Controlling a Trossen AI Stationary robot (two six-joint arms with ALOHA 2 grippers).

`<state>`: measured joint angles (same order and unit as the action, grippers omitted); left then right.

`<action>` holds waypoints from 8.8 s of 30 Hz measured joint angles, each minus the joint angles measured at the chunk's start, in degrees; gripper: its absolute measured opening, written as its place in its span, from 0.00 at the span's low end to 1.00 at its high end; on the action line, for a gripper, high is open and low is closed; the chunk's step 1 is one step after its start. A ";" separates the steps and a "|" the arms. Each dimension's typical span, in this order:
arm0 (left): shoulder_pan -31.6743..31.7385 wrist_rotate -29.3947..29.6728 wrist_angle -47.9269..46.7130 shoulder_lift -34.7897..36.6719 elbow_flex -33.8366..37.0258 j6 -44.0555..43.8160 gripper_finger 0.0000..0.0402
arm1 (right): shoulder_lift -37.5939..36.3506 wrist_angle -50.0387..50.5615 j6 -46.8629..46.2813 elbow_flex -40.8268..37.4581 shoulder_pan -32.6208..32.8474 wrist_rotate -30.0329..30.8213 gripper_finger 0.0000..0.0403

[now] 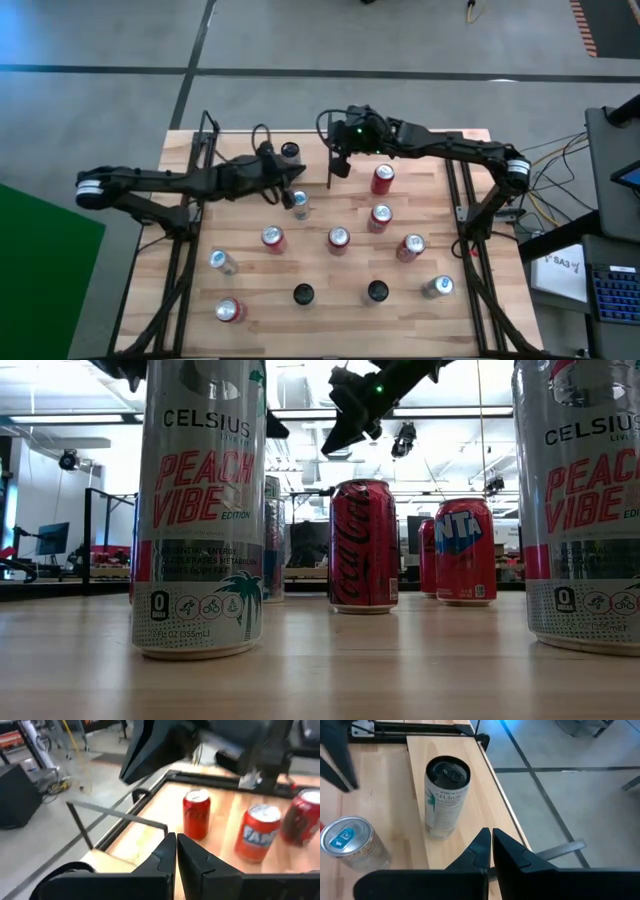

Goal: Place canned beverage on shelf
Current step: Put the top white pink soda can on the shelf

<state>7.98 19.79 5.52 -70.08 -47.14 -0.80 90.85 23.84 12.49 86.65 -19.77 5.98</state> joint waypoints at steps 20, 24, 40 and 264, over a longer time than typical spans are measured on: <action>7.43 3.23 -8.58 -6.11 -1.89 -1.73 0.00 | -0.72 -0.07 0.19 0.00 0.00 0.04 0.02; 8.41 3.18 -8.61 -6.56 -1.87 -2.30 0.00 | -0.72 -0.08 0.11 0.00 0.00 0.05 0.02; 8.95 3.23 -12.48 -5.87 -1.83 -1.62 0.00 | -0.72 -0.07 0.11 0.00 0.00 0.04 0.02; 22.53 0.65 6.53 -16.47 -0.93 6.25 0.00 | -15.76 5.41 -6.43 -10.97 -0.24 -1.64 0.02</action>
<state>30.50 20.45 12.05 -86.55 -48.07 5.45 75.09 29.26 6.06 75.68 -20.01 4.34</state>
